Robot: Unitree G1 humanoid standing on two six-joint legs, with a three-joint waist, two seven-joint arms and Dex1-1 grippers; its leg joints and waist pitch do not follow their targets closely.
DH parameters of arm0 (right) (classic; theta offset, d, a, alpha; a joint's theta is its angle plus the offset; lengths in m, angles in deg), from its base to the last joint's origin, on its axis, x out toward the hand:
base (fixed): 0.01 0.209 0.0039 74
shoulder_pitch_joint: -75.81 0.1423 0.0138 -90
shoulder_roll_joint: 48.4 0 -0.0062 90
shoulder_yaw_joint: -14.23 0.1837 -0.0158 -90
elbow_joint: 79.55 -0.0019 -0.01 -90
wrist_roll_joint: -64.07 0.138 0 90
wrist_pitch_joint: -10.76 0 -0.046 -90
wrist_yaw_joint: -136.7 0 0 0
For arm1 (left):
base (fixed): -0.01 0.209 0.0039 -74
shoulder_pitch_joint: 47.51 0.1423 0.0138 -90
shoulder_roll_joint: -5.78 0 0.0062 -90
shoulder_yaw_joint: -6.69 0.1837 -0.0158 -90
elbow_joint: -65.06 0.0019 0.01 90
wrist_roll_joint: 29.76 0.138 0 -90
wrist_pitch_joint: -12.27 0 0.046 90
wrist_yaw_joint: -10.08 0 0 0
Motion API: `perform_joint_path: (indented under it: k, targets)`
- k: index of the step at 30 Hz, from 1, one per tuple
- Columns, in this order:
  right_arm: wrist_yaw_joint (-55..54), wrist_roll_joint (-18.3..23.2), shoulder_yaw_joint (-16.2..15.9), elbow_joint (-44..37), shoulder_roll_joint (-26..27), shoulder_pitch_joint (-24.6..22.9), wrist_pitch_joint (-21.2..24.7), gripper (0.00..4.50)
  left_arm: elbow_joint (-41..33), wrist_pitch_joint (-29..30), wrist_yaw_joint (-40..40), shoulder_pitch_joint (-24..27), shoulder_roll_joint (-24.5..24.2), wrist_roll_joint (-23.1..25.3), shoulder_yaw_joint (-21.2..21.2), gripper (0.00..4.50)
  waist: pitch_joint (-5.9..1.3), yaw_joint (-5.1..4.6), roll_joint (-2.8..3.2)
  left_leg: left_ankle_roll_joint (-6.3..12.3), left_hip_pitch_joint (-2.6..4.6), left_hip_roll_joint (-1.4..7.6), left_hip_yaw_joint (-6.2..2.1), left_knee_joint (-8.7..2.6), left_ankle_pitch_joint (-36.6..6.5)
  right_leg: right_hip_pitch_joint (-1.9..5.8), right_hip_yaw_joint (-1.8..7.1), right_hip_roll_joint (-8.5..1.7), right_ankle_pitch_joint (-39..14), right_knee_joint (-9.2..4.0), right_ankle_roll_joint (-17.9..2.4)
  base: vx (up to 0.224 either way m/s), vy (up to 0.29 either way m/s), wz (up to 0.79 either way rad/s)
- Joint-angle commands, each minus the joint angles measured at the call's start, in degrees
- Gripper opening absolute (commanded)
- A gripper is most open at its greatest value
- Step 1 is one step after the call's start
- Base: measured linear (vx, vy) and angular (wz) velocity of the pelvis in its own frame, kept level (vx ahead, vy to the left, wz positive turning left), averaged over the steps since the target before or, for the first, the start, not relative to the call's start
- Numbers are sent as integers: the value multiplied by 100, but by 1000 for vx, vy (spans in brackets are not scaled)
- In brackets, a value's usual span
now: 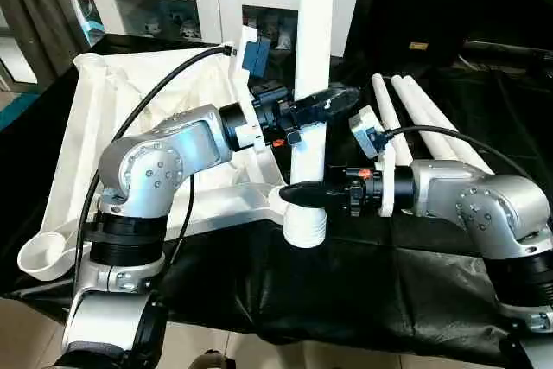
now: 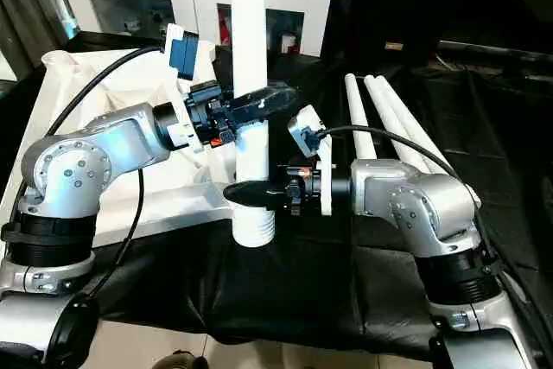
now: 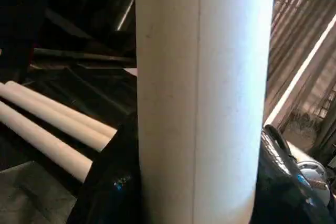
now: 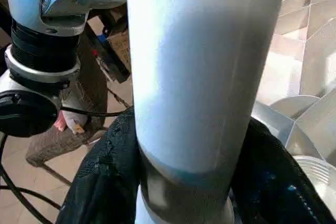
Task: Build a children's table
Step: Pick table leg
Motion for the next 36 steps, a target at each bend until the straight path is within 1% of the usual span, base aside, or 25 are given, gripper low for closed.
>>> perform_joint_path:
  k: [1,7,9,10,11,13,14,15,16,18,19,20,21,22,23,24,25,26,27,30,31,32,33,35,36]
  targets:
    - [-77,-99,57,1,-10,-29,-72,188,-136,-17,82,-50,47,-3,16,240,-464,9,-23,36,128,318,-116,-350,-506,282,275,-470,-325,-429,-1312,0,0,0]
    - [-106,-52,137,-7,27,-54,-131,188,-78,-142,113,25,171,-151,-228,292,-453,6,-8,11,129,318,-122,-355,-575,284,275,-470,-324,-441,-1353,0,0,0]
    - [-205,-41,234,16,114,-65,-254,188,-29,-315,287,119,332,-297,-537,296,-455,8,24,-8,127,318,-127,-350,-613,287,274,-477,-302,-448,-1378,0,0,0]
    - [-215,-40,245,20,124,-65,-265,188,-29,-317,292,130,345,-329,-569,297,-461,3,7,-3,121,316,-125,-353,-607,293,273,-473,-238,-441,-1405,0,0,0]
    - [-295,-30,331,71,213,-67,-350,188,-69,-434,296,215,441,-501,-767,297,-462,6,26,-7,126,317,-131,-349,-608,286,270,-469,-206,-424,-1410,0,0,0]
    - [-361,-29,391,116,284,-71,-412,188,-119,-592,331,274,539,-584,-914,297,-460,-2,18,5,125,319,-128,-356,-645,288,269,-470,-226,-440,-1430,0,0,0]
    - [-395,-42,413,128,331,-70,-471,188,-140,-682,342,291,594,-656,-1018,297,-466,9,74,-16,133,322,-134,-351,-679,281,267,-476,-249,-437,-1435,0,0,0]
    - [-429,-53,428,130,375,-69,-518,188,-153,-724,350,302,617,-718,-1100,297,-463,-3,62,-39,136,322,-132,-358,-757,280,266,-467,-286,-456,-1426,0,0,0]
    - [-500,-53,464,121,447,-69,-574,188,-176,-803,346,319,627,-799,-1226,297,-466,2,105,-58,141,322,-148,-363,-769,281,262,-461,-273,-437,-1421,0,0,0]
    - [-560,-52,503,105,498,-72,-632,188,-194,-869,370,330,640,-848,-1333,297,-464,-12,82,-71,144,331,-147,-373,-796,279,261,-459,-246,-441,-1414,0,0,0]
    - [-823,-56,684,57,635,-89,-778,188,-251,-1042,451,442,517,-751,-1527,297,-459,-16,32,-64,141,333,-140,-381,-794,280,269,-462,-225,-448,-1400,0,0,0]
    - [-849,-59,703,52,647,-92,-798,188,-258,-1053,461,456,500,-742,-1547,297,-462,-5,55,-73,135,337,-148,-380,-763,279,270,-474,-202,-423,-1400,0,0,0]
    - [-1130,-252,797,159,771,-122,-1086,188,-302,-1245,484,681,251,-347,-1517,297,-439,-15,13,-64,138,325,-133,-391,-791,266,266,-458,-294,-451,-1351,0,0,0]
    - [-1140,-260,800,164,774,-123,-1094,188,-304,-1252,485,688,242,-331,-1513,297,-410,-8,-46,-44,131,333,-135,-407,-788,257,273,-467,-372,-468,-1293,0,0,0]
    - [-1435,-592,804,283,817,-141,-1436,188,-440,-1407,586,962,-101,323,-1208,297,-412,-17,-40,-76,136,335,-139,-424,-807,249,273,-467,-605,-467,-1147,0,0,0]
    - [-1579,-735,822,335,855,-147,-1615,188,-508,-1483,666,1113,-314,714,-1004,297,-417,-29,-8,-139,152,362,-157,-440,-836,220,275,-480,-792,-455,-980,0,0,0]
    - [-1748,-827,873,377,917,-144,-1738,188,-565,-1598,721,1288,-572,1151,-758,297,-402,-46,-30,-166,165,354,-146,-450,-871,200,286,-464,-991,-475,-822,0,0,0]
    - [-1886,-883,914,421,977,-139,-1814,188,-568,-1690,726,1415,-738,1397,-603,297,-395,-47,-76,-164,175,350,-132,-457,-879,190,291,-465,-1088,-508,-778,0,0,0]
    - [-1995,-1095,864,448,960,-137,-2055,188,-537,-1793,729,1546,-937,1669,-435,297,-396,-16,-34,-215,185,360,-142,-468,-908,171,293,-485,-1213,-504,-739,0,0,0]
    - [-2150,-1398,774,559,952,-135,-2423,188,-315,-2345,347,1784,-1570,2456,246,297,-350,-5,-18,-255,197,361,-145,-504,-905,118,289,-446,-918,-491,-709,0,0,0]
    - [-2329,-1549,773,668,1001,-143,-2621,188,-138,-2707,140,1871,-1782,2782,516,297,-386,-7,46,-314,213,349,-147,-494,-875,135,280,-441,-687,-437,-774,0,0,0]
    - [-2468,-1677,771,755,1035,-151,-2788,188,-9,-2963,5,1933,-1912,3001,689,297,-373,-8,24,-300,208,348,-147,-503,-865,120,279,-446,-627,-478,-775,0,0,0]
    - [-2514,-1785,775,883,1036,-170,-2973,188,119,-3157,-107,1978,-1959,3150,827,297,-441,-27,51,-342,202,345,-152,-487,-768,161,263,-450,-380,-435,-810,0,0,0]
    - [-2528,-1798,826,1037,1090,-211,-3101,188,297,-3306,-557,2049,-1970,3071,963,297,-432,-36,67,-386,187,325,-134,-477,-692,172,270,-444,3,-391,-947,0,0,0]
    - [-2605,-1759,878,1074,1162,-231,-3073,188,382,-3349,-746,2075,-1979,3042,1035,297,-423,-23,101,-386,183,316,-127,-477,-717,173,276,-453,99,-385,-1033,0,0,0]
